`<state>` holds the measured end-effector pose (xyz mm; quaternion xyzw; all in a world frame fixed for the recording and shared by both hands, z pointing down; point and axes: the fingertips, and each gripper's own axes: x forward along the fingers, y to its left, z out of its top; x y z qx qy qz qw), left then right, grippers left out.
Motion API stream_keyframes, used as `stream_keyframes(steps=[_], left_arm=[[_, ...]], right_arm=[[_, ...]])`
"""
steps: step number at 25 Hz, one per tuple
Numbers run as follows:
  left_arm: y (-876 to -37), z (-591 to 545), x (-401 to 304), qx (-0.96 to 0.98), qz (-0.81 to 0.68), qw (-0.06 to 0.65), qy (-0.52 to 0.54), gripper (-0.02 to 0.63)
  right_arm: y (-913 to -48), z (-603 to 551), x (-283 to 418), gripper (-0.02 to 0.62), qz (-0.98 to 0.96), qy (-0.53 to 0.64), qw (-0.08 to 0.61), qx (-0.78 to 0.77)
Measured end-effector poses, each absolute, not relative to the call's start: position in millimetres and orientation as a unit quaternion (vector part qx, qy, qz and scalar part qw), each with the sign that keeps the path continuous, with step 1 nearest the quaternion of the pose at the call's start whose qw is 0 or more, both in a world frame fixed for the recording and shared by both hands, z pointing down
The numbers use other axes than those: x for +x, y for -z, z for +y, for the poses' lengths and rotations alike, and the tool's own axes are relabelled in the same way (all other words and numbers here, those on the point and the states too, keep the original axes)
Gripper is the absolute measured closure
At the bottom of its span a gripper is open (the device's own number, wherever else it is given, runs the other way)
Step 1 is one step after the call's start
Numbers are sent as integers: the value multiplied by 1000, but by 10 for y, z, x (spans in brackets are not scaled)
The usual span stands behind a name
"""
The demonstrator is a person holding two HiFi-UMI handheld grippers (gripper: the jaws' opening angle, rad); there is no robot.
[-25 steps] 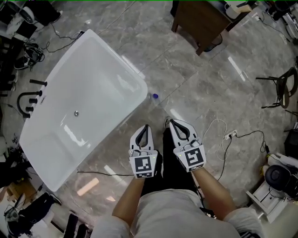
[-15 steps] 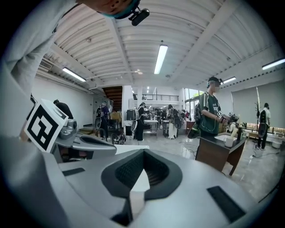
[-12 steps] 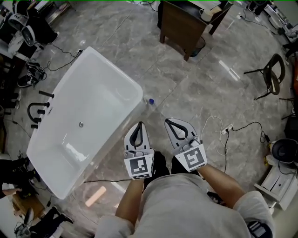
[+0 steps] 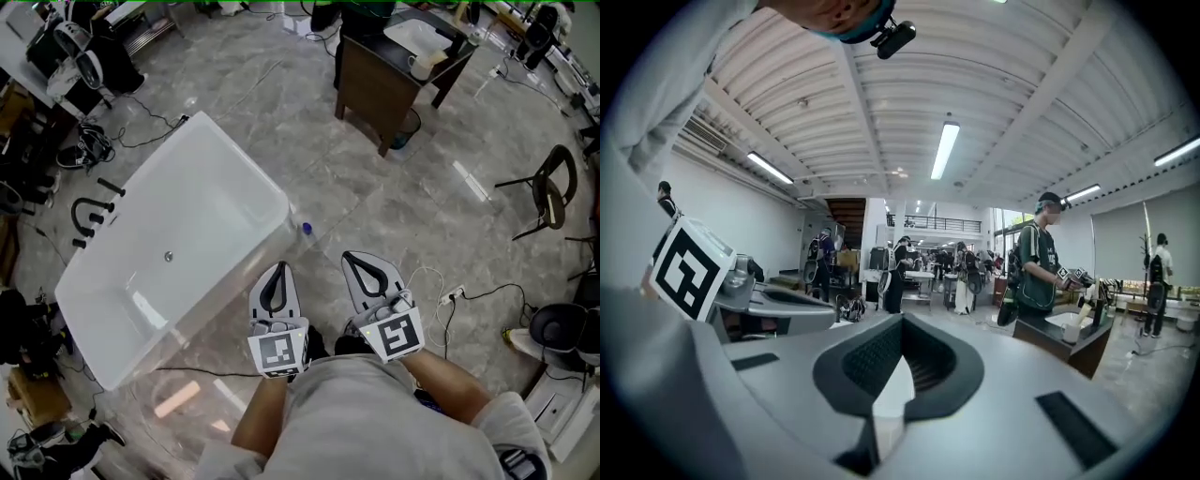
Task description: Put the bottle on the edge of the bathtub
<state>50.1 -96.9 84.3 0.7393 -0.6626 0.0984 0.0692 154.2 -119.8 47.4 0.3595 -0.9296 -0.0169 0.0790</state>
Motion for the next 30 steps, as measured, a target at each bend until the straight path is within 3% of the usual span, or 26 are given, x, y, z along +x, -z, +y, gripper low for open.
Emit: stream_keyframes(steps=[7,30], left_arm=[[-679,-689,569,723,-682,58,-94,595],[-621,-328,455,729,-677,54,-84,595]], right_arm=[[-350,-1008,1729,589,-929,27,67,364],[-402,-715,1379,589,-938,14,66,341]])
